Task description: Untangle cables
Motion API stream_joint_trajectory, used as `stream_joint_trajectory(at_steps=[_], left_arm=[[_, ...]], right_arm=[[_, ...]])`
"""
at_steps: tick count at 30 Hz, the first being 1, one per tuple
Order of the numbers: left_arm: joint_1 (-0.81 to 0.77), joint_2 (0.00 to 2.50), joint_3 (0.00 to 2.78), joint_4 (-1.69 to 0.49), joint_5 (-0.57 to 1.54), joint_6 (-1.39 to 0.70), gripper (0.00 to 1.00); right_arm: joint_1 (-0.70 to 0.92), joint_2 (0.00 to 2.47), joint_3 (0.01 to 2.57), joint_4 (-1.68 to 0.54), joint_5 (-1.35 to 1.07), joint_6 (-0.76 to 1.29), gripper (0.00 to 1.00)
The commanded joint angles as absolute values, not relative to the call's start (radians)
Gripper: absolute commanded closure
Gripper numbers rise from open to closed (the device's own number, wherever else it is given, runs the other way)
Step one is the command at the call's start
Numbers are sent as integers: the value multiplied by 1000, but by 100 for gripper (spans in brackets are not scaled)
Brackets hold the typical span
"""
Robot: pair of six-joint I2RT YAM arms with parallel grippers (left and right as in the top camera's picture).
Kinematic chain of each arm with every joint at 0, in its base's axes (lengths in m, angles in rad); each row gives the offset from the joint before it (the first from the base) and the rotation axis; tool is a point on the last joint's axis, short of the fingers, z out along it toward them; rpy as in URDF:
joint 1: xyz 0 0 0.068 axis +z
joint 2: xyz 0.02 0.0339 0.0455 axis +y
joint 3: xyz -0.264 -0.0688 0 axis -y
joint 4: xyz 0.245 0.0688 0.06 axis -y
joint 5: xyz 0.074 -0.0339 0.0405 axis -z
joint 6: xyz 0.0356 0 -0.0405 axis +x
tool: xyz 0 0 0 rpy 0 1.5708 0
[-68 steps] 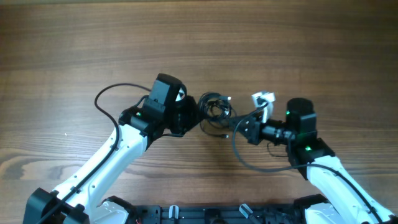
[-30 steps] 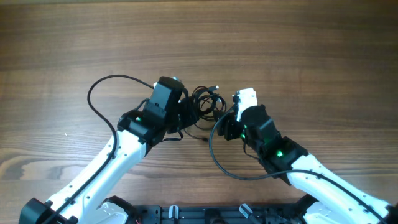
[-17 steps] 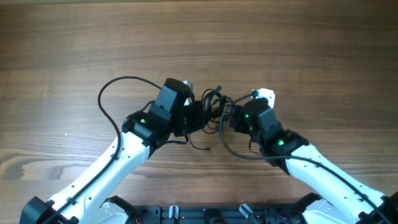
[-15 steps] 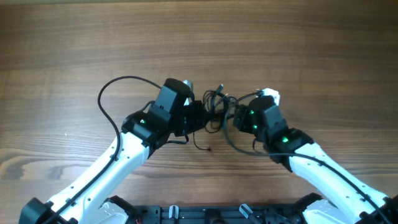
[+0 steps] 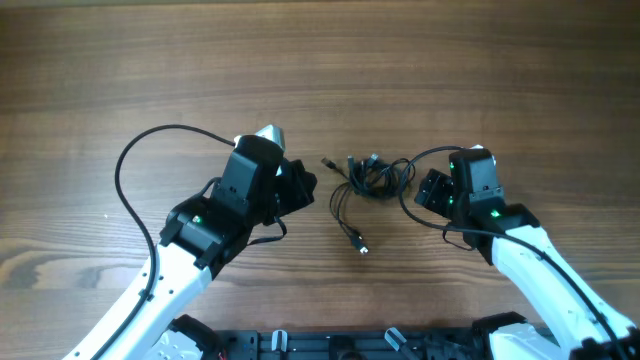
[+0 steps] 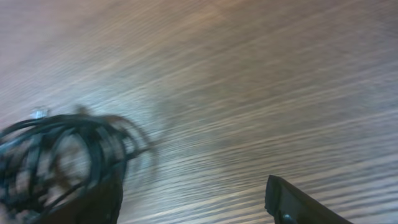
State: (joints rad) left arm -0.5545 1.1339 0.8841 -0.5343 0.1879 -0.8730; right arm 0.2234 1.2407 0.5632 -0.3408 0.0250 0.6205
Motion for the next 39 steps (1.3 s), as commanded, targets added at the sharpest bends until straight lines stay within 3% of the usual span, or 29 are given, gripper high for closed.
stream_joint_trajectory(at_steps=[1, 4, 6, 9, 11, 15, 17, 23, 26, 28, 29, 30, 34, 39], left_arm=[[-553, 1134, 889, -519, 155, -868, 94], [-553, 1191, 889, -480, 155, -900, 78], [-553, 1229, 889, -471, 155, -999, 76], [-568, 1311, 889, -455, 156, -1116, 60], [-577, 1360, 889, -447, 159, -1116, 59], [-577, 1382, 889, -440, 159, -1116, 55], [-577, 1382, 889, -432, 159, -1116, 40], [-577, 1382, 889, -434, 159, -1116, 38], [-577, 1382, 889, -439, 159, -1116, 37], [-577, 1382, 889, -441, 159, -1116, 37], [-577, 1382, 889, -442, 159, -1116, 37], [-577, 1382, 889, -442, 159, -1114, 37], [-574, 1382, 889, -445, 176, -958, 38], [-574, 1382, 889, -422, 288, -836, 37]], right_arm=[[220, 1187, 558, -300, -83, 529, 22], [222, 1187, 557, -203, -179, 270, 20], [222, 1187, 557, -206, -182, 233, 17], [222, 1187, 555, -246, -278, 555, 17], [222, 1187, 554, -228, -377, 714, 34], [223, 1190, 545, -210, -406, 928, 36], [225, 1228, 530, -141, -353, 964, 37], [299, 1475, 529, 210, -360, 998, 42], [327, 1596, 529, 363, -360, 1079, 50], [328, 1631, 529, 419, -372, 1079, 68], [328, 1632, 529, 451, -396, 1068, 86], [325, 1624, 529, 505, -448, 1033, 95], [291, 1526, 540, 708, -740, 963, 95], [280, 1356, 539, 690, -885, 893, 95]])
